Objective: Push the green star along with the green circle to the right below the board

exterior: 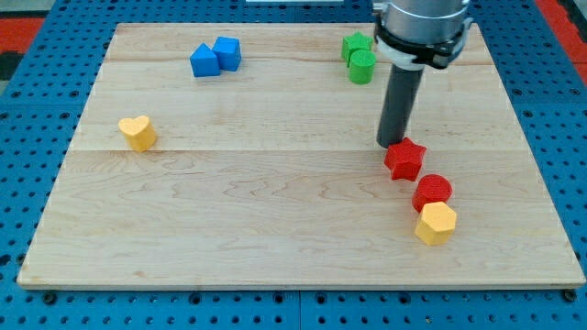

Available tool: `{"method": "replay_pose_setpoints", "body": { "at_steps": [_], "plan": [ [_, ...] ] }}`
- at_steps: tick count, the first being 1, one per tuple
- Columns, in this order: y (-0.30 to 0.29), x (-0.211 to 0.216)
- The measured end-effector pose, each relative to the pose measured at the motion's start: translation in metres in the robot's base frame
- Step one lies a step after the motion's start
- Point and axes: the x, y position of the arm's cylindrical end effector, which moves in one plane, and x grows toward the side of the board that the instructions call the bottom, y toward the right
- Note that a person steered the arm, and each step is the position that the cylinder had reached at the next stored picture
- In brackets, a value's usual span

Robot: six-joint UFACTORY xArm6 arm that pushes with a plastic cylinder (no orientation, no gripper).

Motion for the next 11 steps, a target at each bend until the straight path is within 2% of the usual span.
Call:
{"method": "replay_pose_setpoints", "body": {
  "at_steps": [1, 2, 3, 4, 5, 6, 7, 8, 10, 11],
  "plan": [
    [0.011, 0.009],
    [0.018, -0.008],
    [0.101, -0.081],
    [0.114, -0.169],
    [0.095, -0.224],
    [0.032, -0.250],
    [-0.034, -0.208],
    [-0.089, -0.220],
    [-0.078, -0.153],
    [-0.029, -0.143]
  ]
}}
